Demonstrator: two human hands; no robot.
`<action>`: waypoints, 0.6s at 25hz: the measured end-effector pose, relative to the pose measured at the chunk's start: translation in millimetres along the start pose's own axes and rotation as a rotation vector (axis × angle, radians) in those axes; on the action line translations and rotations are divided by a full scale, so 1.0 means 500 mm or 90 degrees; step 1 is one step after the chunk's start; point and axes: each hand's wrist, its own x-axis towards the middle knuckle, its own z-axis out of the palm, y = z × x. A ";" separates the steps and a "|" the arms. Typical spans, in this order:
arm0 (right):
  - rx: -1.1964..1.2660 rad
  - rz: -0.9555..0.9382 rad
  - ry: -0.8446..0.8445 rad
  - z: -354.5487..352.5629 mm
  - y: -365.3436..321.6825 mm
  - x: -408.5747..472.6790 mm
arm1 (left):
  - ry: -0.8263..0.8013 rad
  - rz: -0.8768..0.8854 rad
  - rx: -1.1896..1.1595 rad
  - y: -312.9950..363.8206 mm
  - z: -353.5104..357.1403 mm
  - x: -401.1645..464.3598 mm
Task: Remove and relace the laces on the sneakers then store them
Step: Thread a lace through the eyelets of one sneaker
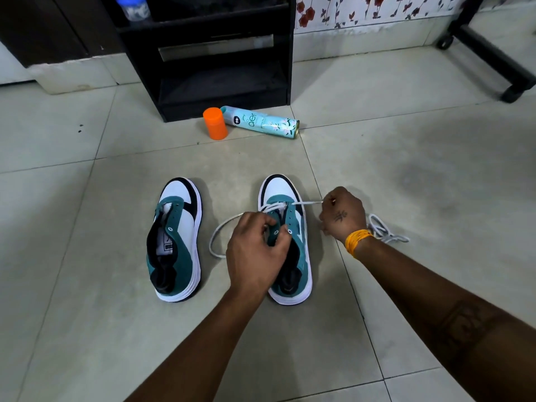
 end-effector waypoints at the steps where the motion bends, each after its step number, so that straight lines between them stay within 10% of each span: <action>1: -0.071 -0.021 0.018 -0.009 0.001 -0.005 | 0.003 0.009 -0.001 -0.003 -0.002 -0.003; 7: -0.308 -0.360 -0.061 -0.010 -0.057 -0.041 | 0.014 0.010 -0.059 -0.017 -0.001 -0.016; 15: -0.477 -0.202 -0.015 -0.040 -0.015 -0.011 | 0.039 -0.012 -0.110 -0.024 0.012 -0.024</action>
